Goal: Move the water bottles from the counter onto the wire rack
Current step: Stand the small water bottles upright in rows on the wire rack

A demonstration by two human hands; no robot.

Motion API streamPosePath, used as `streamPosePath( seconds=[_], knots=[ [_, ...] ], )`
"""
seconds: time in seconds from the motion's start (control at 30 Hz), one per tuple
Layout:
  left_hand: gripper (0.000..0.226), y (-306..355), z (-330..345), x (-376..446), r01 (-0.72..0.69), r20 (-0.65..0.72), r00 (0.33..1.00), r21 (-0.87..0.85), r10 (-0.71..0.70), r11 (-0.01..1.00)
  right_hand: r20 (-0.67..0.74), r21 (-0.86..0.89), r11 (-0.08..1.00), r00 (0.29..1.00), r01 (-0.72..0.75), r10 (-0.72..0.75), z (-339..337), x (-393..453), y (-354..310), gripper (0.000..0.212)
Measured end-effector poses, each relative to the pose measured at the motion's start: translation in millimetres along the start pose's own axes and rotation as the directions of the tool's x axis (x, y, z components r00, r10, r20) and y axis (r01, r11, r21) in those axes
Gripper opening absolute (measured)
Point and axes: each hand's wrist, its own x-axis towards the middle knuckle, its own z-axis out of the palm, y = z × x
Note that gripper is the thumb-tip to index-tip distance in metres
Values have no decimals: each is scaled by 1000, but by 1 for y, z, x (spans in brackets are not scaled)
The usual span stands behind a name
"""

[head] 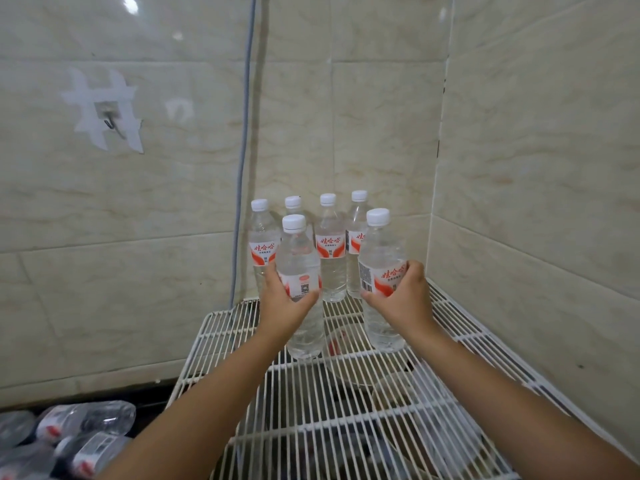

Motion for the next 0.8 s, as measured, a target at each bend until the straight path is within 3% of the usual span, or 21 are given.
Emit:
streamPosePath(
  seconds=[0.17,0.3,0.47,0.8],
  knots=[
    [88,-6,-8,-3,52,-43,998,122,-47,991,-31,5,999,998,-46,47,-2,-3,1,80],
    [82,5,1,-11,159,-277,957,235,-91,959,-47,0,999,998,-47,47,0,-6,-1,78],
    [69,3,6,-11,97,-281,958,117,-61,988,-80,39,998,996,-41,44,1,-7,-6,72],
    [67,-2,-16,36,135,-412,911,260,-17,956,-28,121,990,997,78,-75,58,17,-52,67]
  ],
)
